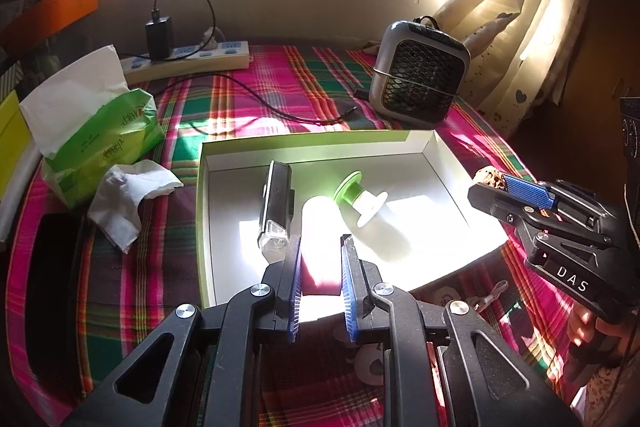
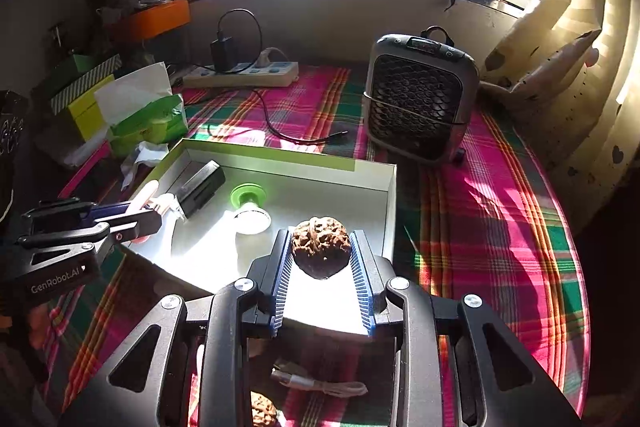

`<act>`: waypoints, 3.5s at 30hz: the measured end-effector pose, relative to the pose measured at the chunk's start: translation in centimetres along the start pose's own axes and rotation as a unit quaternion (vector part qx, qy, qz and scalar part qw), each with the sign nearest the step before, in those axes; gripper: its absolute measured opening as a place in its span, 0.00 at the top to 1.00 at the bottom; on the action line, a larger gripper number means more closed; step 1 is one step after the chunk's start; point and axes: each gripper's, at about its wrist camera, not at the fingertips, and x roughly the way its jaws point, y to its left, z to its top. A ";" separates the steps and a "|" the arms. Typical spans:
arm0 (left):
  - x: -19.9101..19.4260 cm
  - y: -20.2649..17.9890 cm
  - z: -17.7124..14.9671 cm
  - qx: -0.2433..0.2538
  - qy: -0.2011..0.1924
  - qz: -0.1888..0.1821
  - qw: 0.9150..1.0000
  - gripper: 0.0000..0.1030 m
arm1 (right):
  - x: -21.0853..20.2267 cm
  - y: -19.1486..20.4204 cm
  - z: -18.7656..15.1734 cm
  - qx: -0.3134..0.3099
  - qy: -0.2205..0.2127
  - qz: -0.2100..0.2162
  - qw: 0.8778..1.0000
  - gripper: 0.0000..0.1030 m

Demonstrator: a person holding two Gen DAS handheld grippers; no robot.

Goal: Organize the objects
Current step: 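Carry the pink block with the left tool while the right tool carries the walnut into the box, then release the pink block from the left tool while the right tool releases the walnut in the box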

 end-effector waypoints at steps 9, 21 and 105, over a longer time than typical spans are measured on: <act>1.9 -0.5 1.3 0.005 0.007 -0.005 1.000 0.85 | 2.9 -0.8 1.8 0.002 0.016 0.000 1.000 0.70; 4.9 -0.4 2.3 0.009 0.026 0.007 1.000 0.85 | 7.0 -1.3 3.0 0.003 0.051 0.007 0.999 0.70; 0.4 -1.1 -0.7 0.012 -0.002 0.034 0.999 0.64 | 1.5 0.4 0.4 0.022 0.012 -0.022 0.999 0.60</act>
